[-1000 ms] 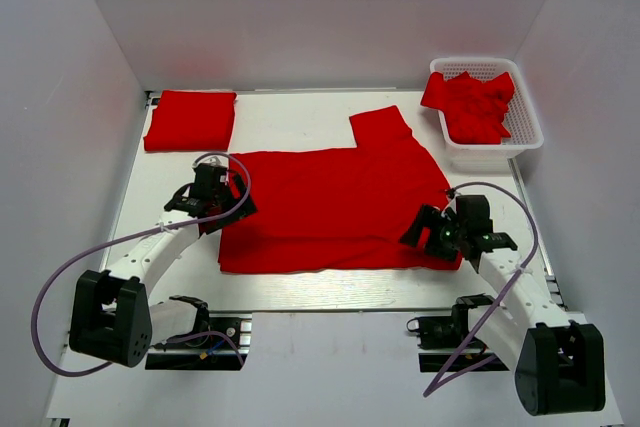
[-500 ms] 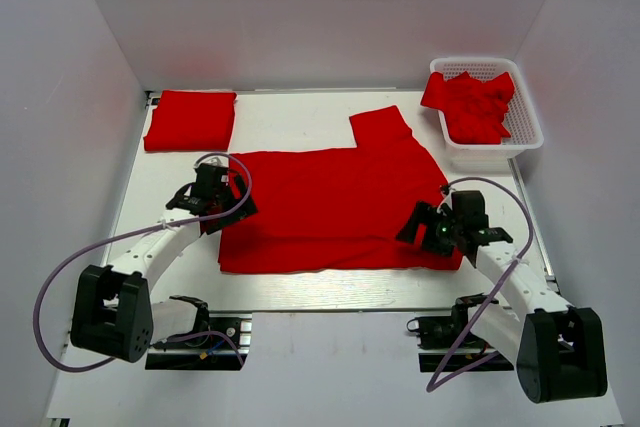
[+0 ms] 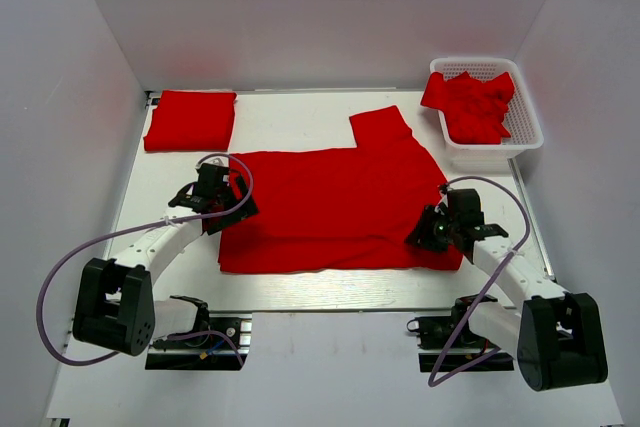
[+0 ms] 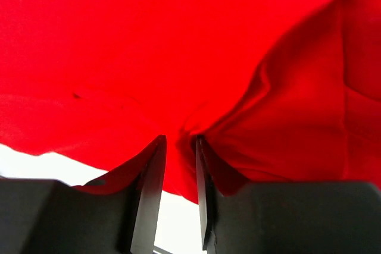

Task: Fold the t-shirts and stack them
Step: Fold the flattened tshirt in 1/3 of the way

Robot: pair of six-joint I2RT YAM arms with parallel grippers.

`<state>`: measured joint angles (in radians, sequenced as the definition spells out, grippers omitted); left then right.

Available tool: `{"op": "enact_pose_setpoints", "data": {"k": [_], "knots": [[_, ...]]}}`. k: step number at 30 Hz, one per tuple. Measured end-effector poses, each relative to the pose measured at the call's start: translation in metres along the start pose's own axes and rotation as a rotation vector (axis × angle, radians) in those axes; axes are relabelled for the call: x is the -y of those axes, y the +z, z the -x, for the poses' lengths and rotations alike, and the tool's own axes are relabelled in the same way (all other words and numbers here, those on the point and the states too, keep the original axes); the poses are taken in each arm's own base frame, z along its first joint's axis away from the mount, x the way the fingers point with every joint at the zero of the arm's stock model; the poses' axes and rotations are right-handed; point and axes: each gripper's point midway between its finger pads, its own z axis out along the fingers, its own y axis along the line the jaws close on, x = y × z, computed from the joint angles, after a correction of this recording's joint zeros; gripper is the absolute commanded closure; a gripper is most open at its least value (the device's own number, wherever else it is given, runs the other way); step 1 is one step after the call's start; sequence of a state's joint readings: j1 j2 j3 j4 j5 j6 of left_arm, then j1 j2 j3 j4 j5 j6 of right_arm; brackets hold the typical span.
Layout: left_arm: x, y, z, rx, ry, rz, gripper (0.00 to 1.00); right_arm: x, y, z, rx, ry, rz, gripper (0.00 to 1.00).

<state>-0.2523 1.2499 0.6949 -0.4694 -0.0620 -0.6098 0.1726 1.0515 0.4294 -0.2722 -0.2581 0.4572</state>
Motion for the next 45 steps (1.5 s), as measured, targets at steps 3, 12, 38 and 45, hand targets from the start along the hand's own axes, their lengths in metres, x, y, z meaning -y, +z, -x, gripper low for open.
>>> {"op": "enact_pose_setpoints", "data": {"k": [3, 12, 38, 45], "knots": [[0.000, 0.000, 0.000, 0.000, 0.002, 0.000, 0.00, 0.003, 0.001, -0.001, -0.005, 0.011, -0.017, 0.68], [0.000, 0.000, 0.000, 0.000, 0.008, 0.000, 0.00, 0.011, 0.004, -0.004, -0.020, 0.019, -0.058, 0.99], [0.000, -0.007, 0.009, 0.033, 0.016, -0.004, 0.00, -0.052, 0.009, 0.077, 0.125, -0.072, 0.145, 1.00], [0.006, -0.009, 0.023, 0.058, 0.018, -0.004, 0.00, -0.057, 0.023, 0.093, 0.123, -0.073, 0.158, 1.00]]}}
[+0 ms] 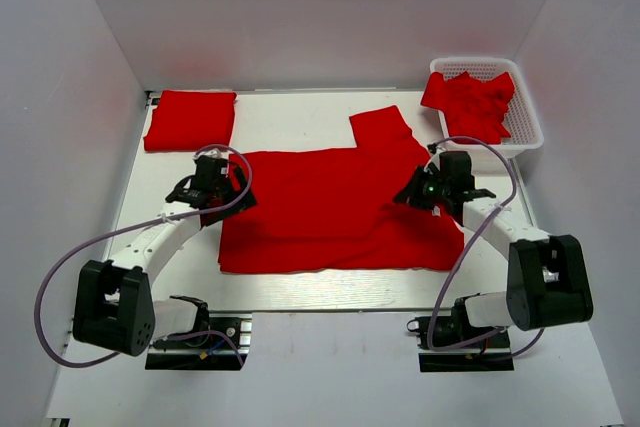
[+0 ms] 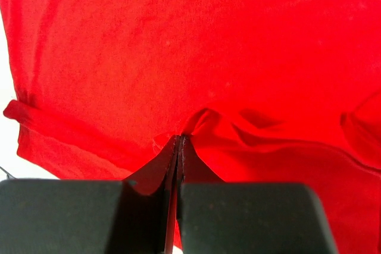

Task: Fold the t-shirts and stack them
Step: Fold the flattened tshirt in 1/3 of the way, then grap the side of the flattened tshirt furthest away from the robot with both arms

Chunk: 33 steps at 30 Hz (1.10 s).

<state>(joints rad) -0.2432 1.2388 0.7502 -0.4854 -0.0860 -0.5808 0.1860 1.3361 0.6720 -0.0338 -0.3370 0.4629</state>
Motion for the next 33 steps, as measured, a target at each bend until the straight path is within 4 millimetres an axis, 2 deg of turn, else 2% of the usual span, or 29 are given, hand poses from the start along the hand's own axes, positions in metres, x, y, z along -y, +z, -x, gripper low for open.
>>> {"op": "enact_pose_setpoints", "data": {"k": [9, 11, 12, 14, 15, 16, 20, 24, 28, 33], "knots": [[-0.003, 0.009, -0.001, -0.028, 0.013, 0.032, 0.00, -0.002, 0.025, 0.009, -0.033, -0.012, 0.008, 1.00], [-0.002, 0.010, 0.002, -0.027, 0.015, 0.034, 0.00, -0.004, 0.033, 0.013, -0.039, -0.018, 0.011, 0.92], [-0.001, 0.010, 0.004, -0.023, 0.016, 0.036, 0.00, -0.005, 0.037, 0.015, -0.043, -0.021, 0.012, 0.86], [0.000, 0.011, 0.008, -0.017, 0.019, 0.039, 0.00, -0.006, 0.045, 0.017, -0.051, -0.023, 0.013, 0.46], [0.000, 0.012, 0.009, -0.015, 0.021, 0.042, 0.00, -0.007, 0.048, 0.018, -0.053, -0.025, 0.013, 0.15], [0.000, 0.012, 0.011, -0.014, 0.022, 0.047, 0.00, -0.008, 0.051, 0.019, -0.056, -0.034, 0.015, 0.10], [0.000, 0.018, 0.015, -0.022, 0.029, 0.069, 0.00, -0.017, 0.059, 0.030, -0.050, -0.066, 0.030, 0.10], [0.002, 0.025, 0.026, -0.023, 0.039, 0.103, 0.00, -0.030, 0.064, 0.051, -0.025, -0.106, 0.048, 0.10], [0.006, 0.030, 0.048, 0.014, 0.041, 0.141, 0.00, -0.037, 0.074, 0.081, 0.007, -0.150, 0.031, 0.10], [0.002, 0.035, 0.082, 0.101, 0.042, 0.221, 0.00, -0.035, 0.091, 0.125, 0.052, -0.215, -0.042, 0.10]]}}
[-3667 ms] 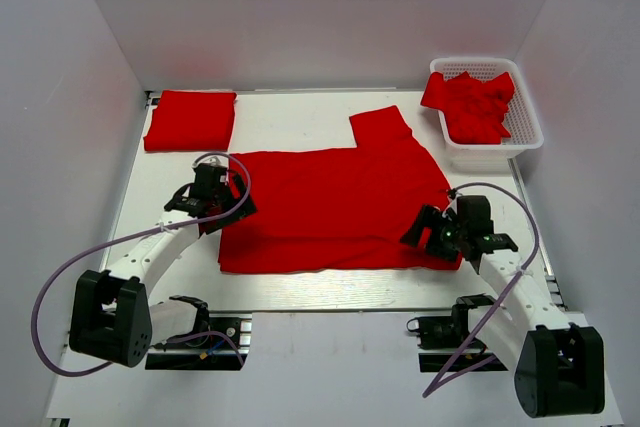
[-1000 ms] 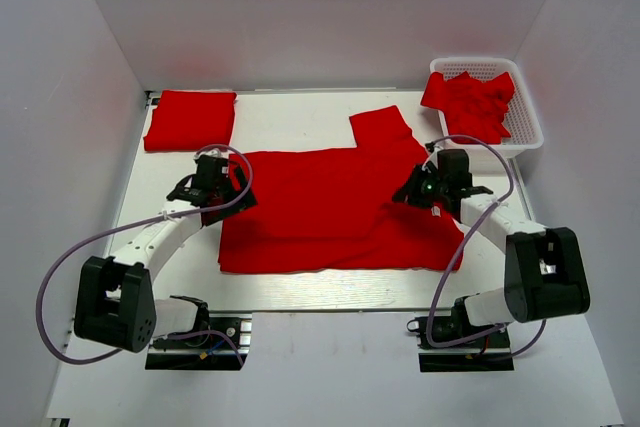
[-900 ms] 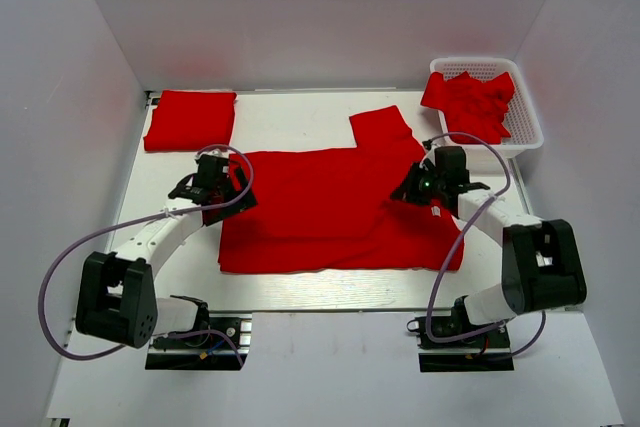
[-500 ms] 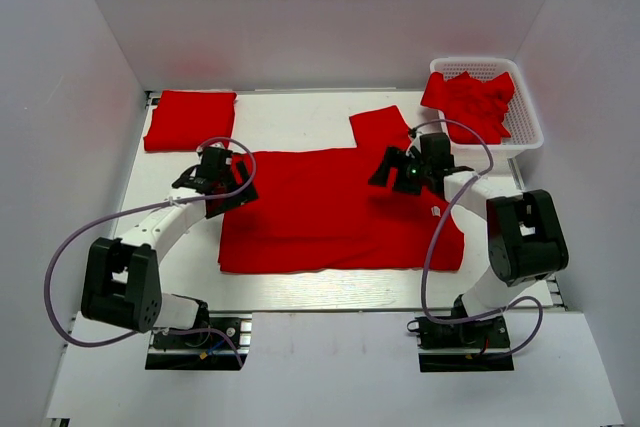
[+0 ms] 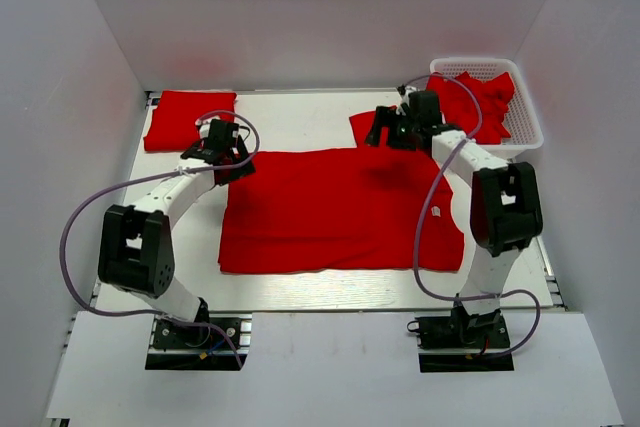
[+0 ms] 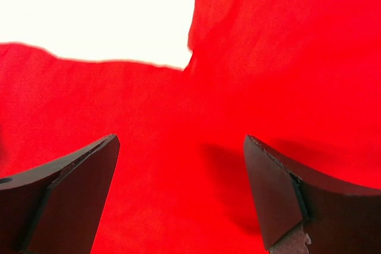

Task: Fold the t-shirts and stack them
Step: Grap the side of the flattened tshirt furthest away from the robot with both arms

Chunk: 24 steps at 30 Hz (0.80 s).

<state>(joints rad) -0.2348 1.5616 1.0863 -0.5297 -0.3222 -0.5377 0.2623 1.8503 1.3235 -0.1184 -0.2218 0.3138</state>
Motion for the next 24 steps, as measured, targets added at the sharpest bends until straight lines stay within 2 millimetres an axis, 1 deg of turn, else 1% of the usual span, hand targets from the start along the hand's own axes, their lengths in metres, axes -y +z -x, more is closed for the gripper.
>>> {"op": "enact_pose_setpoints", "data": {"k": [3, 6, 8, 9, 11, 14, 16, 18, 21, 22, 24], "knots": [[-0.004, 0.015, 0.013, 0.039, 0.001, 0.045, 0.00, 0.009, 0.015, 0.028, 0.036, -0.043, -0.057, 0.10], [-0.007, 0.039, 0.019, 0.036, 0.011, 0.082, 0.00, 0.023, 0.029, 0.051, 0.071, -0.077, -0.131, 0.10], [-0.009, 0.059, 0.019, 0.022, 0.015, 0.103, 0.00, 0.031, 0.040, 0.066, 0.096, -0.093, -0.167, 0.10], [-0.008, 0.072, 0.019, 0.011, 0.016, 0.108, 0.00, 0.034, 0.046, 0.074, 0.107, -0.100, -0.180, 0.10], [-0.008, 0.087, 0.016, -0.005, 0.015, 0.113, 0.00, 0.041, 0.060, 0.088, 0.132, -0.122, -0.199, 0.10], [-0.011, 0.107, 0.012, -0.014, -0.010, 0.117, 0.01, 0.051, 0.082, 0.104, 0.159, -0.145, -0.221, 0.10], [-0.008, 0.111, 0.020, 0.008, -0.024, 0.105, 0.03, 0.059, 0.094, 0.107, 0.166, -0.155, -0.240, 0.10], [-0.006, 0.117, 0.026, 0.022, -0.038, 0.098, 0.04, 0.070, 0.105, 0.104, 0.159, -0.166, -0.266, 0.10], [-0.006, 0.124, 0.034, 0.043, -0.052, 0.093, 0.07, 0.085, 0.114, 0.097, 0.152, -0.170, -0.302, 0.10], [-0.004, 0.125, 0.036, 0.050, -0.055, 0.086, 0.10, 0.090, 0.116, 0.095, 0.149, -0.172, -0.312, 0.10], [-0.001, 0.129, 0.041, 0.063, -0.058, 0.076, 0.12, 0.099, 0.119, 0.094, 0.152, -0.175, -0.326, 0.10]]}}
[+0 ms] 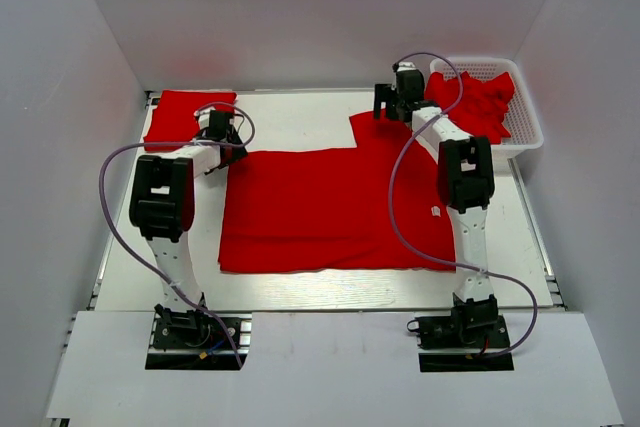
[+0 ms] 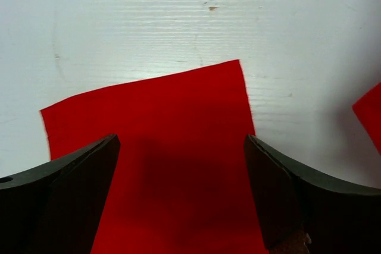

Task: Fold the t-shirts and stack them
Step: Grap the side of the flattened tshirt furthest away from the robot with both arms

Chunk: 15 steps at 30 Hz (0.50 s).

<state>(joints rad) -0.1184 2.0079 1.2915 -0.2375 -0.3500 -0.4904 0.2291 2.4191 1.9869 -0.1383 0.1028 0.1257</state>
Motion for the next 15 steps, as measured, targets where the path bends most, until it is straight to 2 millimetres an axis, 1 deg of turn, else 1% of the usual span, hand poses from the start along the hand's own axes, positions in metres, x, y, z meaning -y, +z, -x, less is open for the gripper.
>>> {"op": "enact_pose_setpoints", "data": {"k": [1, 3, 4, 7, 8, 9, 10, 12, 14, 15], "knots": [[0.001, 0.001, 0.002, 0.006, -0.002, -0.004, 0.16, 0.004, 0.003, -0.001, 0.003, 0.001, -0.004, 0.10], [0.004, 0.004, 0.004, 0.014, -0.004, -0.012, 0.20, 0.009, 0.009, 0.001, 0.012, 0.005, -0.009, 0.10], [0.005, 0.005, 0.006, 0.019, -0.003, -0.017, 0.25, 0.012, 0.012, 0.002, 0.019, 0.009, -0.011, 0.10], [0.009, 0.008, 0.009, 0.024, -0.001, -0.031, 0.31, 0.015, 0.022, 0.007, 0.040, 0.015, -0.003, 0.10], [0.010, 0.009, 0.009, 0.026, 0.001, -0.035, 0.31, 0.016, 0.025, 0.008, 0.045, 0.018, 0.002, 0.10], [0.010, 0.009, 0.010, 0.028, 0.002, -0.038, 0.35, 0.017, 0.028, 0.008, 0.048, 0.020, 0.005, 0.10], [0.011, 0.009, 0.010, 0.028, 0.003, -0.040, 0.35, 0.018, 0.031, 0.008, 0.051, 0.023, 0.009, 0.10], [0.012, 0.009, 0.010, 0.030, 0.005, -0.049, 0.38, 0.018, 0.035, 0.003, 0.045, 0.028, 0.024, 0.10], [0.014, 0.010, 0.010, 0.035, 0.007, -0.060, 0.38, 0.016, 0.040, -0.003, 0.036, 0.026, 0.043, 0.10], [0.015, 0.010, 0.010, 0.037, 0.007, -0.068, 0.40, 0.015, 0.041, -0.001, 0.044, 0.025, 0.054, 0.10]]}}
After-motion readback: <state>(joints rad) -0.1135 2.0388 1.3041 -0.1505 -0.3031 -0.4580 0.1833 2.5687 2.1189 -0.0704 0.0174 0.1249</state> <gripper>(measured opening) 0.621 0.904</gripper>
